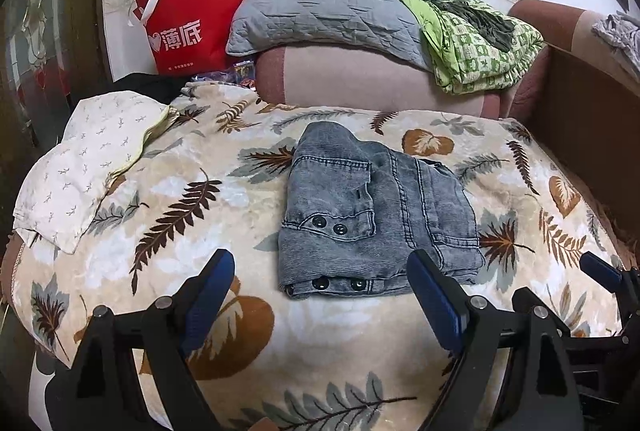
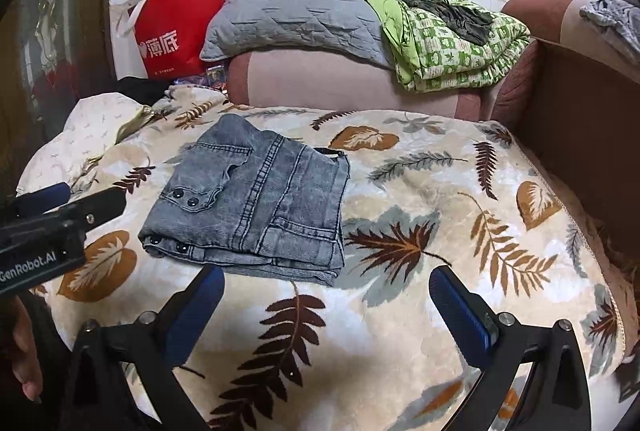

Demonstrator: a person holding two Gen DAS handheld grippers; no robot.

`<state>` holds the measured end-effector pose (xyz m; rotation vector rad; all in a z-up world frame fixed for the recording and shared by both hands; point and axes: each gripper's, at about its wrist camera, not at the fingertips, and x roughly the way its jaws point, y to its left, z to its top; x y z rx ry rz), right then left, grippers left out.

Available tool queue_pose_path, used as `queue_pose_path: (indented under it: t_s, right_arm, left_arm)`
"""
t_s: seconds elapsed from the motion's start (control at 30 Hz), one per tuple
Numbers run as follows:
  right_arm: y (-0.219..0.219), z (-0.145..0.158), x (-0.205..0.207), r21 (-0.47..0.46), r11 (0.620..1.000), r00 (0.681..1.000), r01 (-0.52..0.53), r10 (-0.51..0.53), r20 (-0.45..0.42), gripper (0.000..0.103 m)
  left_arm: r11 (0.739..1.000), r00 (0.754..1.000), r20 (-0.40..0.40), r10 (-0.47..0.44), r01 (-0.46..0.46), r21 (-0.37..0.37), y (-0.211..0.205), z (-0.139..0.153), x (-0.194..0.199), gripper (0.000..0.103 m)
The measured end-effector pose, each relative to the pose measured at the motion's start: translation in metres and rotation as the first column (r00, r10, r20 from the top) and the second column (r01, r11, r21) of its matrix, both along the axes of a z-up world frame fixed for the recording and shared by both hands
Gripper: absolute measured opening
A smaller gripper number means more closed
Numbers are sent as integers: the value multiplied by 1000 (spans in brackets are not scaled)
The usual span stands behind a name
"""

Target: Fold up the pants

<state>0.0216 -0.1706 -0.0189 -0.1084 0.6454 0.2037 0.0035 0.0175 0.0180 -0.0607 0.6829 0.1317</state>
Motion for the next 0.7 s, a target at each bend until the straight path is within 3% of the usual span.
queue_pose_path:
  t_s: [0.7]
  right_arm:
    - [3,-7,4,-30,999,1000,-22,22,-19,103]
  left_arm:
    - [1000,1000,-17,8,-8,12,0,-4,7,88]
